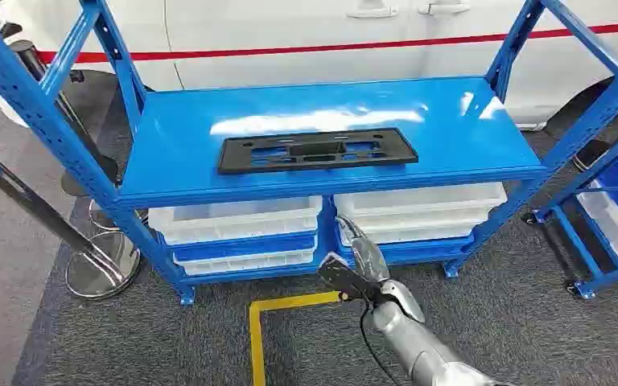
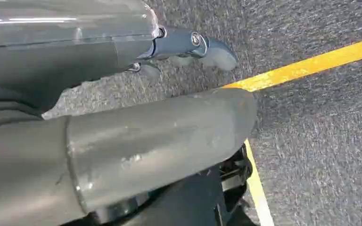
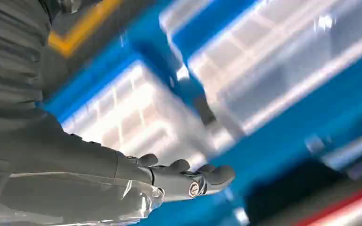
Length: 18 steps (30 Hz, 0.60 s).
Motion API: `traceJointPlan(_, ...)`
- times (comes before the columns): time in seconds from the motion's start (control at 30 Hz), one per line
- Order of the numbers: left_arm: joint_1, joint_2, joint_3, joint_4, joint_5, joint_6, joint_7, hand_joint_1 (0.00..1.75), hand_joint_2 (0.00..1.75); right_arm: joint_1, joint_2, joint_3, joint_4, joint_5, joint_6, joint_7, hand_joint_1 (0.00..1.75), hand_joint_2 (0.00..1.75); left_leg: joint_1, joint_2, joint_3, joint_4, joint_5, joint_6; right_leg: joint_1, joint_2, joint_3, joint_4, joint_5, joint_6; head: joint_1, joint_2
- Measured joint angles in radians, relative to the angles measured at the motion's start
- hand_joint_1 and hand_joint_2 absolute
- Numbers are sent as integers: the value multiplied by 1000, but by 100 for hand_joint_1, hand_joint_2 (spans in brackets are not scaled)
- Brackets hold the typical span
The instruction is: Take the parts from the cabinet and place them on the table.
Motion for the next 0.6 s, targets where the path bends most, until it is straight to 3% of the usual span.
traceJointPlan(0.03, -1, -3, 0, 0, -3, -1, 1, 0, 0, -8, 1, 5, -17, 29, -20, 9, 0, 175, -1, 0, 3, 0, -1, -2, 4, 0, 43, -98, 51, -10, 0, 0)
traceJointPlan(0.07, -3, -5, 0, 0, -6, -3, 3, 0, 0, -16, 3, 14, -32, 58, -40, 16, 0, 175, -3, 2, 1, 0, -3, -5, 10, 0, 67, -151, 52, -19, 0, 0)
traceJointPlan(0.1, -8, -5, 0, 2, -9, -3, 5, 0, 0, -22, 7, 20, -47, 83, -55, 21, 0, 175, -8, 2, -3, 5, -4, -10, 12, 0, 72, -174, 48, -19, 0, 0)
traceJointPlan(0.2, -12, -5, 0, 2, -15, -5, 7, 0, 0, -17, 12, 22, -85, 158, -87, 37, 0, 175, -5, 3, -1, -3, -1, -23, 16, 2, 67, -169, 47, -22, -1, 0)
traceJointPlan(0.23, -14, -5, 0, 2, -16, -6, 9, 0, 0, -17, 16, 22, -105, 198, -101, 44, 0, 175, -8, 5, -2, 2, -6, -30, 4, 3, 72, -180, 54, -30, -1, 0)
traceJointPlan(0.27, -13, -5, 0, 2, -18, -6, 10, 0, 0, -15, 20, 22, -118, 217, -106, 48, 0, 175, -4, 4, -6, 14, -17, -34, 4, 1, 76, -184, 56, -33, 0, 0)
traceJointPlan(0.3, -15, -5, 0, 2, -19, -6, 11, 0, 0, -14, 23, 22, -144, 254, -117, 55, 0, 175, -4, 4, -24, 54, -47, -39, 3, 0, 76, -186, 56, -34, -2, 0)
traceJointPlan(0.37, -21, -5, 0, 3, -28, -8, 17, 0, 0, -10, 28, 22, -192, 335, -139, 71, 0, 175, 1, 4, -92, 203, -122, -47, 5, -2, 74, -184, 55, -40, -1, 0)
traceJointPlan(0.4, -21, -5, 0, 4, -30, -9, 18, 0, 0, -7, 28, 22, -207, 369, -146, 79, 0, 175, 1, 4, -125, 274, -144, -50, 6, -3, 74, -183, 54, -42, -1, 0)
traceJointPlan(0.43, -21, -5, 0, 4, -33, -10, 21, 0, 0, 0, 28, 22, -220, 396, -151, 87, 0, 175, 2, 4, -141, 303, -142, -51, 6, -3, 75, -181, 53, -43, -1, 0)
traceJointPlan(0.47, -22, -5, -1, 4, -36, -10, 23, 0, 0, 14, 28, 22, -247, 421, -154, 97, 0, 175, 4, 5, -134, 284, -117, -52, 5, -3, 76, -179, 52, -42, -1, 0)
traceJointPlan(0.5, -24, -5, -1, 4, -41, -13, 24, 0, 0, 31, 28, 22, -293, 471, -165, 123, 0, 175, 6, 5, -107, 224, -76, -52, 5, -1, 76, -176, 49, -42, -1, 0)
traceJointPlan(0.57, -33, -3, -4, 4, -71, -26, 34, 0, 0, 39, 27, 27, -378, 707, -217, 241, 0, 175, 8, 5, -27, 49, 12, -49, 4, 2, 76, -167, 42, -35, -1, 0)
traceJointPlan(0.6, -39, -3, -6, 4, -81, -32, 39, 0, 0, 35, 24, 35, -397, 823, -241, 306, 0, 175, 4, 5, -15, 28, -6, -46, 10, 4, 72, -162, 39, -29, -1, 0)
